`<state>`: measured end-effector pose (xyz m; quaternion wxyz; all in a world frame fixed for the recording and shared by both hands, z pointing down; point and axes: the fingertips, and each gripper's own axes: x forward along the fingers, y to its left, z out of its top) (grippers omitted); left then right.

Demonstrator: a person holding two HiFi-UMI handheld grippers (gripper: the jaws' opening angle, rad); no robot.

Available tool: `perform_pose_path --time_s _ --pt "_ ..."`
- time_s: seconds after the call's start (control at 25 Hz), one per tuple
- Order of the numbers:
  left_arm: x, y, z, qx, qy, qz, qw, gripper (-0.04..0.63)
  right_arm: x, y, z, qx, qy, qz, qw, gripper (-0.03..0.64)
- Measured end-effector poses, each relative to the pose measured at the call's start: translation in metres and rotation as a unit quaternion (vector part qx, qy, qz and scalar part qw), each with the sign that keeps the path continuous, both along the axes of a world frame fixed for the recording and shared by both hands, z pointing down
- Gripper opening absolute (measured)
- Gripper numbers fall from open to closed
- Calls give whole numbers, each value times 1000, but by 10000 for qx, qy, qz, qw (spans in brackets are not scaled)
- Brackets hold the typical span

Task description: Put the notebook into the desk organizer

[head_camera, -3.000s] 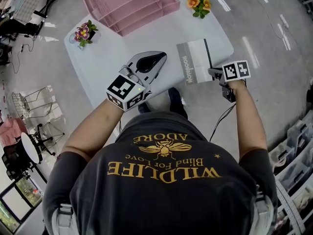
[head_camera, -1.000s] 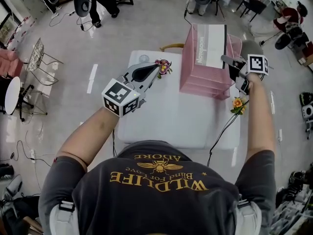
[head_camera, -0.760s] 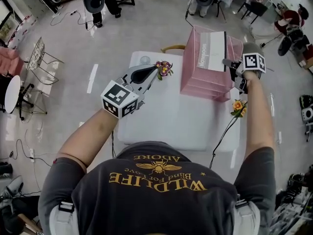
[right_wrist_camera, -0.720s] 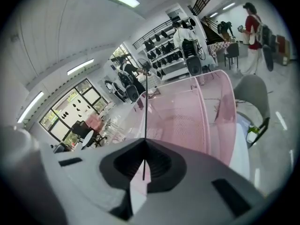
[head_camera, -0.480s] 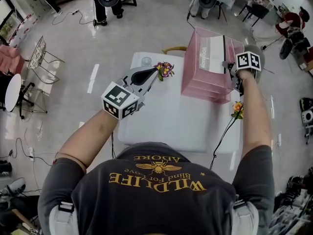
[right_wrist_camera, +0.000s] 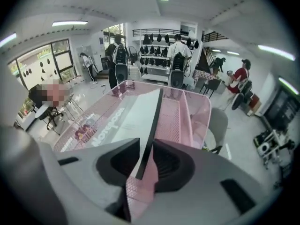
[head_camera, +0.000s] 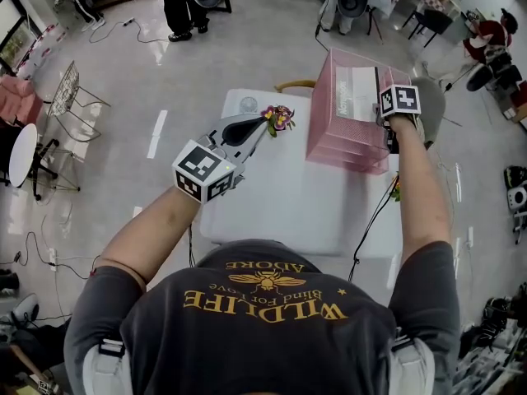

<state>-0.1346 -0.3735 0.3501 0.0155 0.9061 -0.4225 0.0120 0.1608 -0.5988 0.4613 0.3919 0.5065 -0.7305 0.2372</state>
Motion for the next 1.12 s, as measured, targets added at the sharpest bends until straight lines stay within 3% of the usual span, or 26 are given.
perform_pose_path --time_s 0.16,0.28,0.56,0.76,0.96,1.12 --pt "-2 4 -4 53 26 -10 10000 2 6 -2 -17 437 426 101 9981 98" --pt "-4 8 -8 89 56 -15 9999 2 3 1 -37 775 435 43 9960 125" --pt "-12 16 -23 103 301 -60 9995 2 -29 28 -94 1715 -648 -365 9824 127" --pt "-23 23 -43 137 440 -174 9988 2 -56 74 -146 2431 -1644 -842 9522 127" --pt "-39 33 -53 186 500 -384 9978 2 -87 129 -184 3157 -2310 -1444 9089 125" --pt "-46 48 -59 308 480 -392 9976 2 -107 179 -193 3479 -2703 -1722 8811 24"
